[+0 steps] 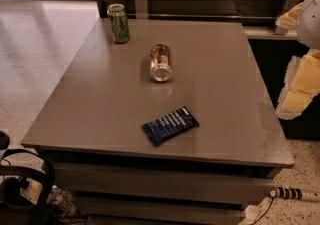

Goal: Place orange can upright

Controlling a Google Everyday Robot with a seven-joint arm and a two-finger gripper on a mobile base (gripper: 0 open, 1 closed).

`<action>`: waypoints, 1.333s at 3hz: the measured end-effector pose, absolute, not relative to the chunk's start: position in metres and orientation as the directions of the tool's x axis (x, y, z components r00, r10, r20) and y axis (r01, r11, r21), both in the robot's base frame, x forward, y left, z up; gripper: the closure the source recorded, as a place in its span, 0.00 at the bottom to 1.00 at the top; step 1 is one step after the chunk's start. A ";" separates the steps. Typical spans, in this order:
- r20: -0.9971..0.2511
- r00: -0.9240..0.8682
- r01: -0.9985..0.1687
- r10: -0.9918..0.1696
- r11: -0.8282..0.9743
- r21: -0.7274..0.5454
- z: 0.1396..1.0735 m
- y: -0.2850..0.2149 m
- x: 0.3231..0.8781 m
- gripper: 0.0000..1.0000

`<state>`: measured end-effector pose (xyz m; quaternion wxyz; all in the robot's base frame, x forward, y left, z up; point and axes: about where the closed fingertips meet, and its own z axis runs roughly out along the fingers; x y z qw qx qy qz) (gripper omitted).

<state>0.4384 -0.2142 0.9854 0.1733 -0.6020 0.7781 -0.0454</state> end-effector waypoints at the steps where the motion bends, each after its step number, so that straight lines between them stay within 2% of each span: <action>1: -0.215 -0.215 -0.921 -0.953 0.271 -0.279 0.985 -0.214 0.438 0.00; 2: -0.344 -0.322 -0.883 -0.882 0.411 -0.226 0.989 -0.199 0.474 0.00; 3: -0.499 -0.501 -0.771 -0.707 0.627 -0.116 0.975 -0.179 0.510 0.00; 4: -0.589 -0.637 -0.608 -0.498 0.794 -0.013 0.968 -0.174 0.538 0.00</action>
Offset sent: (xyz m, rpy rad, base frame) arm 0.0971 0.0272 0.0060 0.3203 0.0384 -0.2699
